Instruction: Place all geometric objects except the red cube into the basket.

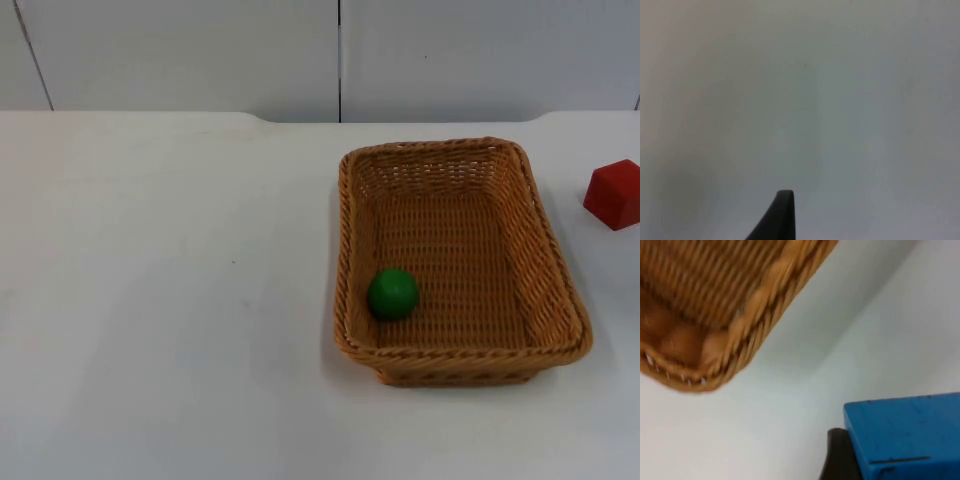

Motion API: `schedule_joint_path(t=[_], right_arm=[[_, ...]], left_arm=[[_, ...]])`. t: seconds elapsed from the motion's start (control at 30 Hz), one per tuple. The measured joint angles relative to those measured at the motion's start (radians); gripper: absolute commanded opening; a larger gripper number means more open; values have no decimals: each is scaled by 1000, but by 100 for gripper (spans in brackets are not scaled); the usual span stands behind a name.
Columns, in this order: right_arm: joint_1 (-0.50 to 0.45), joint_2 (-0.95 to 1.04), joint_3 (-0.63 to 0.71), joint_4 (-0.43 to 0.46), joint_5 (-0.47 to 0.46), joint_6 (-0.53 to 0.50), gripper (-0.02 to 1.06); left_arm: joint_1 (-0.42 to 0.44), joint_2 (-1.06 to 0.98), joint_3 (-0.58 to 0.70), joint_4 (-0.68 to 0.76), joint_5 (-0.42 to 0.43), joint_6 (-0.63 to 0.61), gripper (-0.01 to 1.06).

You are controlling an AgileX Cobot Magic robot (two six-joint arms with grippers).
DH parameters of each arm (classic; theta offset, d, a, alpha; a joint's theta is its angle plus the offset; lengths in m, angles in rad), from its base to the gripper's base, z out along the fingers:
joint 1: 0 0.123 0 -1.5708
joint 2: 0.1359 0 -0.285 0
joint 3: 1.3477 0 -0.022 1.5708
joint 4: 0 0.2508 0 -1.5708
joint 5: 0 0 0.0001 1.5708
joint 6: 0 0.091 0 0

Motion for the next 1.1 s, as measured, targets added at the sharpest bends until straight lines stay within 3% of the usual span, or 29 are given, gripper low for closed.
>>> schedule_joint_path(t=[0.3,0.5,0.73,0.87,1.1], right_arm=[[0,-32,-1,30,20,49,0],[5,-4,-26,120,15,49,0],[136,163,-227,136,49,49,0],[235,320,-408,76,50,94,0],[308,503,-579,-45,22,184,0]], left_arm=[[0,0,0,2,0,0,105],[0,0,0,2,0,0,105],[0,0,0,2,-6,0,105],[0,0,0,2,-7,0,105],[0,0,0,2,-10,0,105]])
